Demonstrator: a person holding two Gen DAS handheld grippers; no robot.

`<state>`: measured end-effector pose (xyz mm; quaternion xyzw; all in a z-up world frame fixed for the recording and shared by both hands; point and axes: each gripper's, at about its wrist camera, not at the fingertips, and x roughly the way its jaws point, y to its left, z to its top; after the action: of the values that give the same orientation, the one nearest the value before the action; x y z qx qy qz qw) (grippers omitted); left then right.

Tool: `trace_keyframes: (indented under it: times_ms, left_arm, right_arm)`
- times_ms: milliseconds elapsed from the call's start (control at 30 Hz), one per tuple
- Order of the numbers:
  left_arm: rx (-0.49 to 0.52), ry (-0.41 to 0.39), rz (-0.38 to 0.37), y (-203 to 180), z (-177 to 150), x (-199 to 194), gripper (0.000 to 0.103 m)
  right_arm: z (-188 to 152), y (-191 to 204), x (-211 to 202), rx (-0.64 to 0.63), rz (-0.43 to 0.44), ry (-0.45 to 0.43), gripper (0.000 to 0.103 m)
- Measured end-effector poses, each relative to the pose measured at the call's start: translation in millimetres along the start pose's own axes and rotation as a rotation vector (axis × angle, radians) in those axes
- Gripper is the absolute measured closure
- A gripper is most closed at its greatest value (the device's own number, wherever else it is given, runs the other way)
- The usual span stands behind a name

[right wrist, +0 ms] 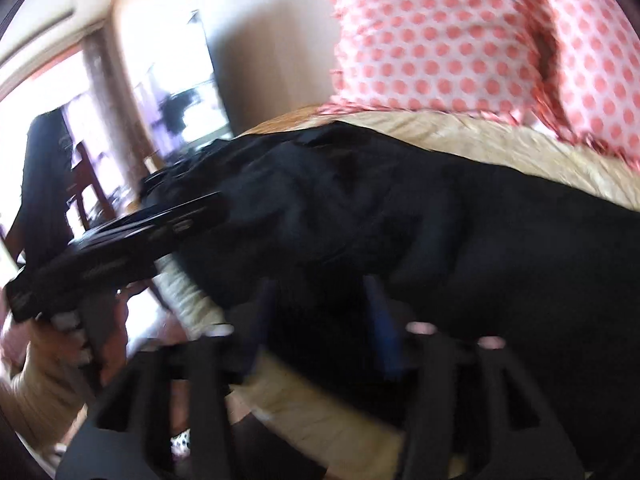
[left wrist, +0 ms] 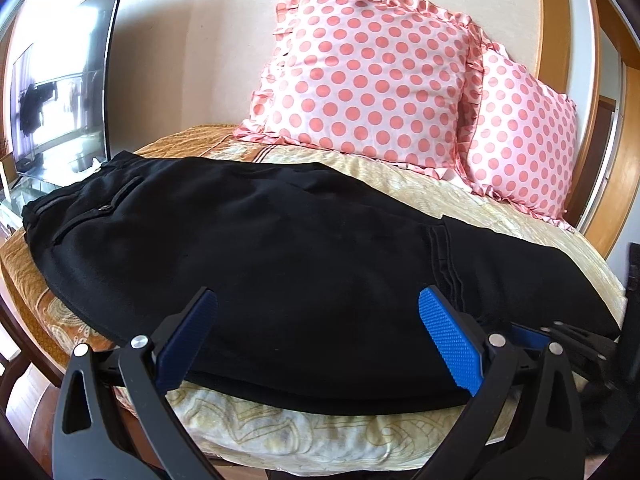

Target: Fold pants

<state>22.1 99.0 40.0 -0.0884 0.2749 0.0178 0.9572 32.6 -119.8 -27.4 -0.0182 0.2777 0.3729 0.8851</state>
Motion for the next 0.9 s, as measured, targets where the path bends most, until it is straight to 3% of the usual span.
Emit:
trace_keyframes:
  times_ms: [67, 167, 233, 333, 400, 500, 633, 733, 900]
  left_arm:
    - [0.001, -0.003, 0.016, 3, 0, -1, 0.002]
    - [-0.004, -0.011, 0.049, 12, 1, -4, 0.002]
    - [-0.018, -0.015, 0.087, 22, 2, -6, 0.002]
    - [-0.061, -0.015, 0.126, 42, 5, -10, 0.002]
    - [-0.098, -0.018, 0.152, 58, 8, -16, 0.002]
    - [-0.183, -0.028, 0.222, 98, 15, -29, 0.002]
    - [-0.348, 0.000, 0.277, 160, 23, -39, 0.002]
    - [-0.473, 0.053, 0.267, 203, 25, -38, 0.003]
    - [-0.657, 0.145, 0.183, 257, 25, -24, 0.009]
  right_arm:
    - [2, 4, -14, -0.004, -0.006, -0.051, 0.038]
    - [10, -6, -28, 0.009, -0.150, -0.143, 0.038]
    - [14, -14, -21, 0.005, -0.263, -0.129, 0.038]
    - [12, -15, 0, -0.021, -0.328, -0.046, 0.038]
    - [1, -6, 14, -0.064, -0.328, 0.007, 0.039]
    - [-8, 7, 8, -0.118, -0.343, -0.021, 0.040]
    - [-14, 2, 1, -0.073, -0.314, -0.028, 0.040]
    - [-13, -3, 2, -0.051, -0.286, -0.028, 0.039]
    - [-11, -6, 1, -0.038, -0.270, -0.018, 0.036]
